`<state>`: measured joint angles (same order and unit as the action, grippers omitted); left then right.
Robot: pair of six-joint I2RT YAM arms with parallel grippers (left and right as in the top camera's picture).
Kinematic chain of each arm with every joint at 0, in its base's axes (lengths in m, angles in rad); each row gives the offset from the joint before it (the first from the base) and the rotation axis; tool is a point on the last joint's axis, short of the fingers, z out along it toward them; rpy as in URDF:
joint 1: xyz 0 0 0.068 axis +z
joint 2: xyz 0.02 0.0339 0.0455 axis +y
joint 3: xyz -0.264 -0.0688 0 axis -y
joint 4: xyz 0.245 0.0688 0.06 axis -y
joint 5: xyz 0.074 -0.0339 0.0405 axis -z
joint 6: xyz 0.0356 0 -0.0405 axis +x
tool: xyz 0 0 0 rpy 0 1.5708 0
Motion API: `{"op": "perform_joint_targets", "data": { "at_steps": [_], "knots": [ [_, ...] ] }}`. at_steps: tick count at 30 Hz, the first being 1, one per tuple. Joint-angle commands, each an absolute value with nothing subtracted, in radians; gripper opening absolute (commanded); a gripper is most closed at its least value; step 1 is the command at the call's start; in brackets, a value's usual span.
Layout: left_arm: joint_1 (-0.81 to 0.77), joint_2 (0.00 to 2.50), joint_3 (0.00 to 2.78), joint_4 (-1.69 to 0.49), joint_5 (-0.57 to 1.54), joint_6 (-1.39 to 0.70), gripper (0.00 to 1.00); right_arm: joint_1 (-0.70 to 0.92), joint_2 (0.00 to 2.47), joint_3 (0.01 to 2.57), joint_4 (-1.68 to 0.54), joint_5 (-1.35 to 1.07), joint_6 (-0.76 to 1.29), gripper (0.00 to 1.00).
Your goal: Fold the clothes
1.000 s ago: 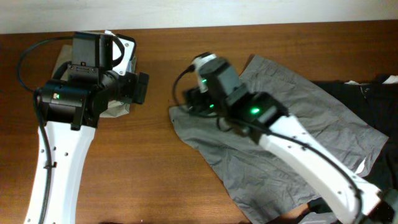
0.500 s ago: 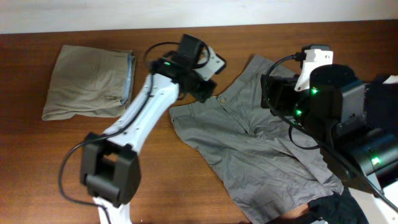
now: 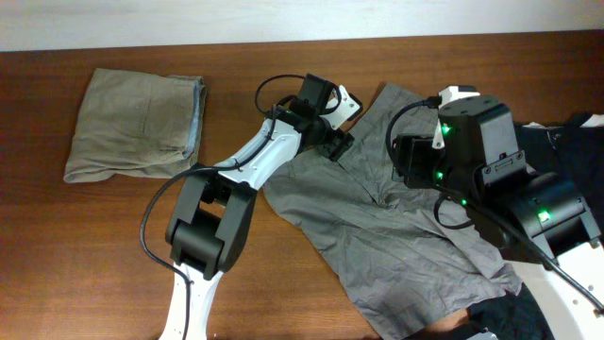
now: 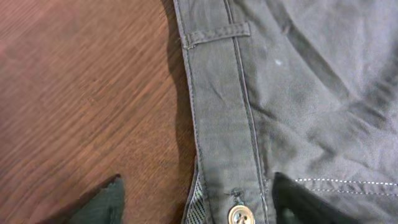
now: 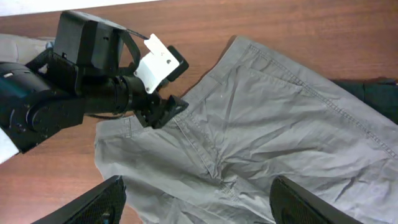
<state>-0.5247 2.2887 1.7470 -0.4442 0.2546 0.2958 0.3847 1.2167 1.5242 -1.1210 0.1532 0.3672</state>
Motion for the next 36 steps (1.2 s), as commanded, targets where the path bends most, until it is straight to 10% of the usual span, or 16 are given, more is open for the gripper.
{"op": "perform_joint_targets", "data": {
  "at_steps": [1, 6, 10, 20, 25, 36],
  "knots": [
    [-0.529, 2.356, 1.755, -0.477, 0.279, 0.297, 0.63, 0.378, 1.221, 1.532, -1.126, 0.17, 0.379, 0.78],
    [-0.529, 2.367, 1.755, -0.506, 0.285, 0.292, 0.46, 0.378, 1.221, 1.532, -1.127, 0.17, 0.379, 0.77],
    [-0.514, 2.365, 1.768, -0.549, 0.266, 0.278, 0.01, 0.378, 1.221, 1.532, -1.15, 0.199, 0.379, 0.76],
    [-0.148, 2.363, 2.008, -0.777, 0.034, 0.049, 0.03, 0.378, 1.223, 1.532, -1.167, 0.222, 0.38, 0.76],
    [-0.074, 2.36, 2.016, -0.833, 0.046, 0.049, 0.52, 0.378, 1.246, 1.532, -1.163, 0.222, 0.38, 0.77],
    [-0.086, 2.109, 2.069, -1.058, 0.049, 0.061, 0.6, -0.003, 1.703, 1.531, -0.998, 0.093, 0.446, 0.63]
  ]
}}
